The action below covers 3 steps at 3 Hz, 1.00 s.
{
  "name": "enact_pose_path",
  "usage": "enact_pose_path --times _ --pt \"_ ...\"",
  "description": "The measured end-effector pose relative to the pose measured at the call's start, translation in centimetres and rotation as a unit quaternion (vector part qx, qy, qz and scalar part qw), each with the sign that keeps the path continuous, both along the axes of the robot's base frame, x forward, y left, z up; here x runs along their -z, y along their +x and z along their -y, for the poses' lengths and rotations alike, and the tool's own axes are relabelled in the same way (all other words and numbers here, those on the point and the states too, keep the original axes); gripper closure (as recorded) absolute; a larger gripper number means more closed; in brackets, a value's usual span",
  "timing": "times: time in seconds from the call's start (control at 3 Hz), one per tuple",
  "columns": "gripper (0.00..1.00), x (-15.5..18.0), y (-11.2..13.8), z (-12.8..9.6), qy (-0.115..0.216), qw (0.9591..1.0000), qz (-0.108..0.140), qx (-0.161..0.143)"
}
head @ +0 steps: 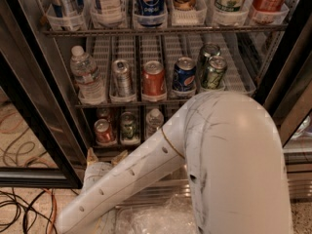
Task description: Pick coke can from bottom shelf of fridge
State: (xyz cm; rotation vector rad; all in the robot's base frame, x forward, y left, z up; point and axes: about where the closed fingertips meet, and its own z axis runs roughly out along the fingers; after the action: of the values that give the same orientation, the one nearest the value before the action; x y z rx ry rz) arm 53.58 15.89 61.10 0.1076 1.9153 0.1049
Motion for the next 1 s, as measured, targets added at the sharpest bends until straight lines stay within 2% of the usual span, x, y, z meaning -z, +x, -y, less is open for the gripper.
enact_pose_path --times 1.0 --pt "0.31 0.5 2.4 -0.7 0.002 0.9998 0.014 -0.016"
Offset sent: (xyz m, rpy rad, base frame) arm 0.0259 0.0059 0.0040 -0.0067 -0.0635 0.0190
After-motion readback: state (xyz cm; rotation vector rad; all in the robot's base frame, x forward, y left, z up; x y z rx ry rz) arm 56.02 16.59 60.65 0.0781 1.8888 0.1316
